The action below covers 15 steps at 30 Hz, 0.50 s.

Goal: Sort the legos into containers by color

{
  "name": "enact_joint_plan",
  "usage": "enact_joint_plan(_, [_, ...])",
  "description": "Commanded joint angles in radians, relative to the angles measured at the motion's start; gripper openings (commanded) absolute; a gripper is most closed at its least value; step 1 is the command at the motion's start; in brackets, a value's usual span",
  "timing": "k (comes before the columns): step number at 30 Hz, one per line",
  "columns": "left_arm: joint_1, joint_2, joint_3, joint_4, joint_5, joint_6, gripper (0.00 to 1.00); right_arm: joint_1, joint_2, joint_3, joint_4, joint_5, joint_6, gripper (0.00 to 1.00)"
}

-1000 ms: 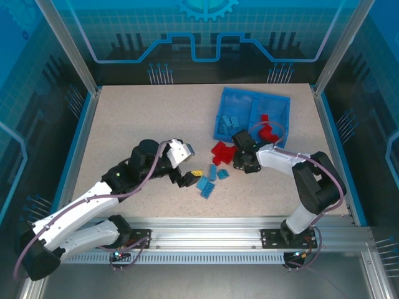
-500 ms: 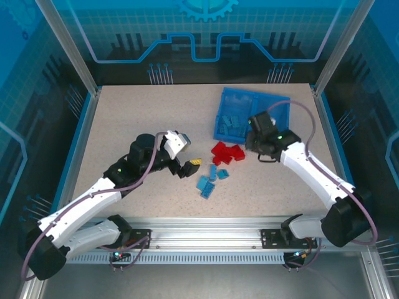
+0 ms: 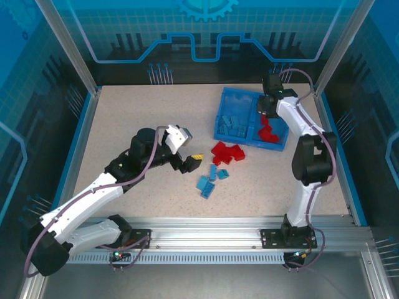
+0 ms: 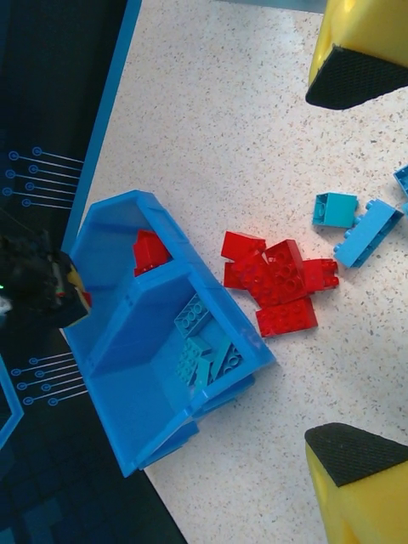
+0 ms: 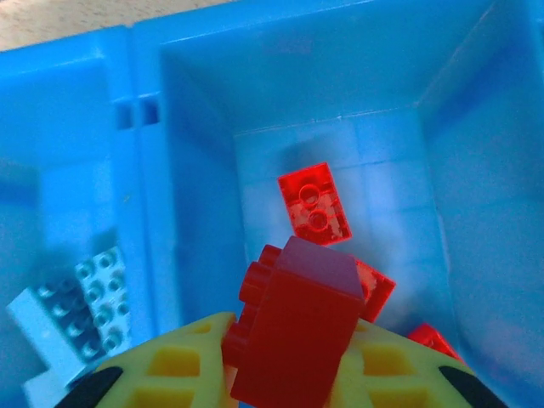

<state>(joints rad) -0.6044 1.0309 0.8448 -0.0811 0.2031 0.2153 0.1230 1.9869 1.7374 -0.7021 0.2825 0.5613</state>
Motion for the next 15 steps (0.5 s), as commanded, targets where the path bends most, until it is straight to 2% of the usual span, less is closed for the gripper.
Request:
enact_joint_plan(1, [0.010,-0.023,0.020,-0.038,-0.024,-0.003,0.99,-0.032,0.059,0.079,-0.071,-0.016,-0.006,0.28])
enact_joint_plan(4, [0.009,-0.035,0.004,-0.024,-0.025,-0.013,0.99,-0.039,0.098,0.129,-0.108,-0.035,-0.009,0.39])
enact_joint_plan(8, [0.009,-0.032,-0.005,-0.021,-0.029,-0.015,0.99,-0.039,0.109,0.179,-0.150,-0.042,-0.021,0.48])
enact_joint_plan(12, [0.010,-0.028,0.002,-0.023,-0.020,-0.021,0.99,-0.040,0.069,0.175,-0.155,-0.044,-0.021,0.63])
enact_joint_plan(15, [0.009,-0.029,0.002,-0.025,-0.008,-0.028,0.99,-0.036,0.018,0.154,-0.172,-0.055,-0.012,0.67])
